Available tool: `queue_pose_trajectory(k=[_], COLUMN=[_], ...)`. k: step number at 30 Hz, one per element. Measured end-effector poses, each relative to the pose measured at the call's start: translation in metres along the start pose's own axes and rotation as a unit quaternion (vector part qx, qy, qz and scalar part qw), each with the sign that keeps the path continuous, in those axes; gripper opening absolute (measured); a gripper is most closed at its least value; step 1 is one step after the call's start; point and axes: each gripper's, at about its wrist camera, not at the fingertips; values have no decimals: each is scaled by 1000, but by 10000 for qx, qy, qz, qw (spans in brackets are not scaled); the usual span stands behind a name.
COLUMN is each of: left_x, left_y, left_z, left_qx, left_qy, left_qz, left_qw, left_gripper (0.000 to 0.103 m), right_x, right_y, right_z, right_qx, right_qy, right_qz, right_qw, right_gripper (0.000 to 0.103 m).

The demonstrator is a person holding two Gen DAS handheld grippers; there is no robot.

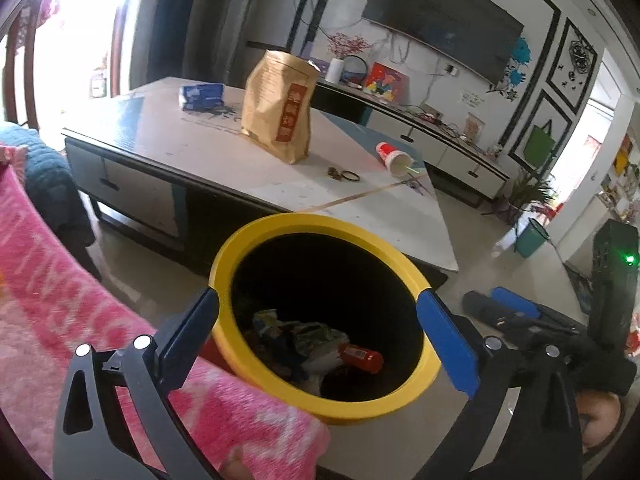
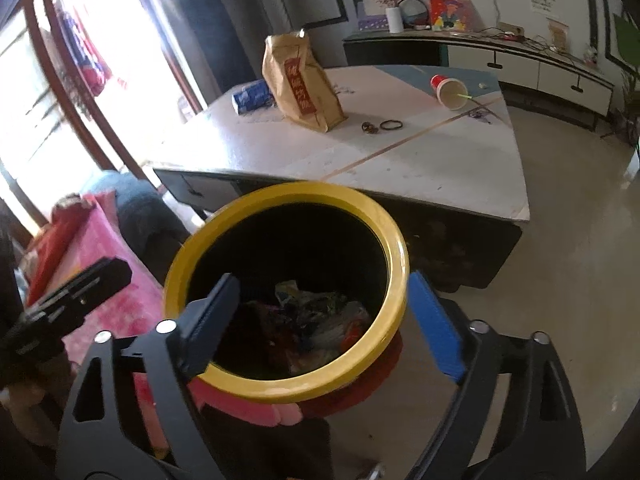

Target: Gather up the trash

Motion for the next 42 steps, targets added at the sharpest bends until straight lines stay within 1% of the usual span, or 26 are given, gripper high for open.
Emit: queue_pose_trajectory(k=[2, 5, 11, 18, 23, 28, 31, 34, 38, 42], left_x=[3, 7, 13, 22, 25, 27, 28, 31, 33, 34], left_y=[9, 23, 55, 89, 114, 139, 155, 169, 188, 206], left_z=[-1, -3, -12, -24, -37, -51, -59, -67, -82, -95], left_qx=[-34, -105, -236, -452, -666, -908, -1077, -1192, -1442, -1642], left_qy=[11, 24, 56, 152, 137, 143, 130, 186, 191, 168], left_qz=[81, 243, 516, 793, 1017, 1195, 1320, 1409, 1603, 1774], left_qw=[10000, 9996, 9984, 9957, 9925, 9886, 9853, 9826, 9763, 9702], left_gripper=[96, 96, 96, 96, 96, 96, 96, 97, 97, 97], right_x=[-1, 3, 15, 28, 36, 48, 58, 68, 82, 95], right_y=[7, 16, 26, 44, 53, 65, 75, 88, 106, 122], right_z=[1, 0, -5, -14, -22, -32, -40, -51, -65, -82], right_qx=[-94, -206, -320, -733, -950, -1192, -1367, -1615, -2026, -2455], right_qy=[-119, -99, 79, 246, 323, 489, 622, 726, 882, 1131], right_qz=[109, 185, 274, 356, 383, 309, 296, 405, 499, 476], right_qw=[9998, 9996, 9991, 9964, 9942, 9912, 9882, 9834, 9740, 9616], right_gripper=[88, 92, 92, 92, 92, 92, 92, 92, 92, 92])
Point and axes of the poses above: each gripper's, at about its wrist camera, not at the fingertips, and y roughly against the way its jaws point, x to its left, z to its top, and after that the axes turned 5 degrees about -y, right-handed
